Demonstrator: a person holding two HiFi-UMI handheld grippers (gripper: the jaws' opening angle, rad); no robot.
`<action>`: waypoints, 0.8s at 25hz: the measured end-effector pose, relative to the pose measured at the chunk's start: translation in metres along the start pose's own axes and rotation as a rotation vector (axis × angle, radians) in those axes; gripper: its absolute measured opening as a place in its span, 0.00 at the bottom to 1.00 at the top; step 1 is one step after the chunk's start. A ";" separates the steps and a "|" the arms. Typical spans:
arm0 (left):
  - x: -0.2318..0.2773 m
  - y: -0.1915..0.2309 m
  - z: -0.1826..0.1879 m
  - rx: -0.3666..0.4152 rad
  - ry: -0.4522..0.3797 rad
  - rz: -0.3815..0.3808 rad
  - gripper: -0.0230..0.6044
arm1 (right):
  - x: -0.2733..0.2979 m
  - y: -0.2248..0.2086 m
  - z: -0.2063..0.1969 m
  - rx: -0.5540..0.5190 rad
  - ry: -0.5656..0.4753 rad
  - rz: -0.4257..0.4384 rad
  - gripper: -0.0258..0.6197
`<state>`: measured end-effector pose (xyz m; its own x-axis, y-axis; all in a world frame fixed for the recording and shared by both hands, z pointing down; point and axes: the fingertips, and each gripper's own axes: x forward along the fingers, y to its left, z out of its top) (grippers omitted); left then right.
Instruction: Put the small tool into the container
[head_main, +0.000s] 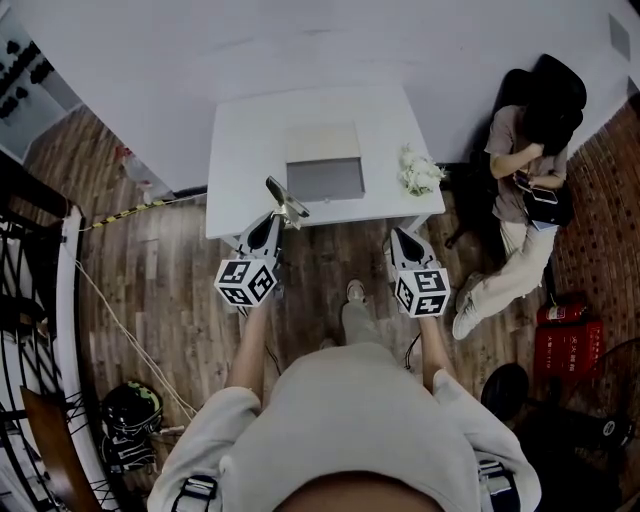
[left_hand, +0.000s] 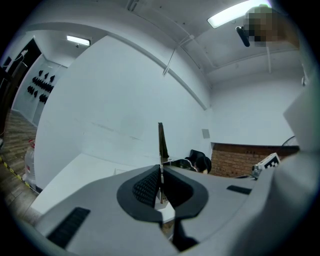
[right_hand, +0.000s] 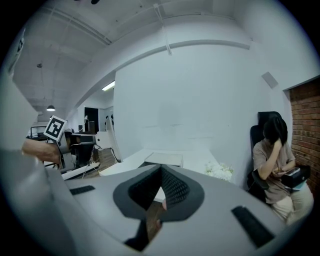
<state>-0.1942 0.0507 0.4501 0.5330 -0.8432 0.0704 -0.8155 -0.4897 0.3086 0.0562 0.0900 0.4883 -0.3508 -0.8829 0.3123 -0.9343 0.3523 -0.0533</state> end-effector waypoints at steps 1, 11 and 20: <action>0.006 0.001 -0.001 -0.001 0.001 0.000 0.05 | 0.004 -0.004 0.001 0.000 -0.001 0.000 0.04; 0.079 0.017 0.000 0.007 0.027 0.021 0.05 | 0.062 -0.052 0.019 0.008 -0.007 0.023 0.04; 0.129 0.032 0.002 0.028 0.062 0.079 0.05 | 0.126 -0.087 0.036 0.013 0.018 0.094 0.04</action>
<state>-0.1519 -0.0739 0.4672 0.4792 -0.8644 0.1524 -0.8609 -0.4289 0.2737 0.0915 -0.0631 0.4980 -0.4362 -0.8403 0.3220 -0.8980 0.4294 -0.0960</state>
